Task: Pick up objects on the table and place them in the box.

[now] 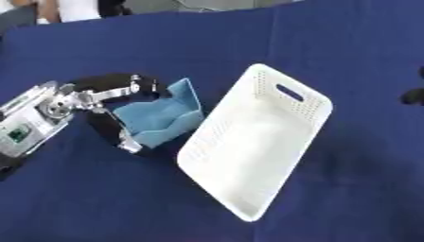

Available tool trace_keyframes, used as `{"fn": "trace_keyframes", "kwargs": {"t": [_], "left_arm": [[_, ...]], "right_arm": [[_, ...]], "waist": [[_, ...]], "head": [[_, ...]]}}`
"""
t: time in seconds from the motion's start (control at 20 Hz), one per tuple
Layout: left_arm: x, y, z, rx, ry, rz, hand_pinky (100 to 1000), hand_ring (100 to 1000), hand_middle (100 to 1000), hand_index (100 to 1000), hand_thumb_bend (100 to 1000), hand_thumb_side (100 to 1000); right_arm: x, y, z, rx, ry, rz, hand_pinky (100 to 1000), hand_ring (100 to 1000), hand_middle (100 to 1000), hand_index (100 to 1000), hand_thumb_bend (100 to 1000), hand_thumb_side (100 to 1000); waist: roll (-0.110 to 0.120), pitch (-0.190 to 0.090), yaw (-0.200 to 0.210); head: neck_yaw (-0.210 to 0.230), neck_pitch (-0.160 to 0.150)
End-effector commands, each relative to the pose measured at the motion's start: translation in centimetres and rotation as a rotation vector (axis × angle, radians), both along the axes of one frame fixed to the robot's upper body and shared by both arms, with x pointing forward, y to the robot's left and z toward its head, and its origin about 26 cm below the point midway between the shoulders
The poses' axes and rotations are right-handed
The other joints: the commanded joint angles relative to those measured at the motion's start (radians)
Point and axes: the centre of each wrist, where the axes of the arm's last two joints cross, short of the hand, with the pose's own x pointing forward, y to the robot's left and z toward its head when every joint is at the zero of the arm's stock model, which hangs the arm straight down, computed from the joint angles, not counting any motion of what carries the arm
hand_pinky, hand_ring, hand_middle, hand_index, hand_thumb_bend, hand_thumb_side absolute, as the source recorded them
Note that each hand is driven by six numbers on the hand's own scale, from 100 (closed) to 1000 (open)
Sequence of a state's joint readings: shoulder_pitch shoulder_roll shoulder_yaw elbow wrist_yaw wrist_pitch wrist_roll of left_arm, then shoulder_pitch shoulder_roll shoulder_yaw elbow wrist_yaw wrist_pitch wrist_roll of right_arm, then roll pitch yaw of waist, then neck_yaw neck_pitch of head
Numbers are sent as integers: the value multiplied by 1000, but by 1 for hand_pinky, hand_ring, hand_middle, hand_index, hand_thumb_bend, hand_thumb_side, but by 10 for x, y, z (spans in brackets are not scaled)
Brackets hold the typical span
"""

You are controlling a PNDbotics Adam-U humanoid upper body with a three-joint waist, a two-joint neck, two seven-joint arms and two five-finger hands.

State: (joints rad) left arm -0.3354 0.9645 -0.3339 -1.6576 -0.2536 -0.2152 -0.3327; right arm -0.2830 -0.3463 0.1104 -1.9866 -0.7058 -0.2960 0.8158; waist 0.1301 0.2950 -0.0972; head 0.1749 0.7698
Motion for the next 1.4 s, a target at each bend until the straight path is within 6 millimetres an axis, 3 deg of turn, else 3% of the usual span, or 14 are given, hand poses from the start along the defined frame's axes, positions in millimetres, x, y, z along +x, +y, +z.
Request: {"fn": "trace_keyframes", "kwargs": {"t": [0.05, 0.2, 0.25, 0.3, 0.35, 0.4, 0.45, 0.5, 0.55, 0.6, 0.75, 0.8, 0.95, 1.4], "left_arm": [[0, 3, 10, 12, -20, 0, 788, 825, 841, 899, 719, 467], [-1, 3, 10, 5, -19, 1, 784, 816, 833, 892, 704, 508], [-1, 3, 9, 4, -17, 0, 784, 816, 833, 892, 704, 508], [-1, 3, 9, 1, -16, 0, 732, 795, 808, 870, 648, 465], [-2, 3, 9, -2, -18, -2, 757, 803, 821, 880, 667, 480], [-2, 3, 9, -2, -20, -5, 554, 710, 704, 821, 574, 374], [-2, 3, 9, 4, -26, -9, 528, 690, 692, 816, 566, 360], [-2, 4, 9, 12, -32, -9, 340, 542, 602, 764, 514, 269], [-2, 5, 8, 22, -37, -8, 390, 574, 625, 782, 531, 294], [-2, 5, 8, 30, -40, -9, 312, 509, 568, 726, 493, 255], [-2, 6, 5, 60, -40, -18, 312, 508, 564, 718, 469, 256], [-2, 7, 5, 67, -41, -19, 315, 502, 543, 692, 441, 195], [-2, 7, 4, 91, -38, -27, 316, 496, 528, 667, 460, 134], [-3, 5, 7, 155, -25, -64, 343, 492, 533, 634, 449, 171]], "right_arm": [[-1, 0, 8, -23, -153, 40, 843, 942, 947, 978, 100, 921], [-1, 0, 9, -25, -155, 40, 841, 942, 946, 977, 100, 913], [-1, 1, 9, -25, -156, 40, 841, 942, 946, 977, 100, 913], [-1, 1, 9, -26, -157, 40, 841, 942, 946, 977, 100, 908], [0, 1, 9, -26, -158, 40, 841, 942, 946, 977, 100, 909], [0, 1, 9, -27, -158, 40, 840, 942, 948, 980, 100, 907], [0, 1, 9, -27, -158, 39, 840, 942, 948, 980, 100, 907], [0, 1, 9, -28, -158, 39, 839, 943, 949, 982, 100, 908], [0, 1, 9, -29, -158, 38, 839, 943, 949, 981, 100, 908], [-1, 1, 9, -29, -158, 38, 838, 941, 950, 982, 100, 909], [-1, 1, 9, -31, -158, 37, 837, 941, 950, 983, 100, 910], [-1, 1, 9, -32, -158, 37, 837, 940, 950, 984, 100, 911], [-1, 1, 9, -35, -159, 36, 837, 939, 951, 985, 100, 910], [0, 1, 9, -35, -161, 34, 835, 937, 950, 984, 100, 911]], "waist": [[-4, -12, 2], [-3, -9, 2], [-3, -8, 2], [-3, -7, 3], [-3, -6, 3], [-3, -5, 3], [-4, -5, 4], [-4, -4, 4], [-4, -3, 4], [-4, -2, 4], [-3, 0, 3], [-3, 1, 2], [-1, 3, 2], [0, 5, 2]], "head": [[-10, 0], [-10, 0], [-11, 0], [-11, 0], [-12, 0], [-12, 0], [-12, 0], [-13, 0], [-14, 0], [-14, 0], [-15, 0], [-15, 0], [-16, 0], [-18, 0]]}}
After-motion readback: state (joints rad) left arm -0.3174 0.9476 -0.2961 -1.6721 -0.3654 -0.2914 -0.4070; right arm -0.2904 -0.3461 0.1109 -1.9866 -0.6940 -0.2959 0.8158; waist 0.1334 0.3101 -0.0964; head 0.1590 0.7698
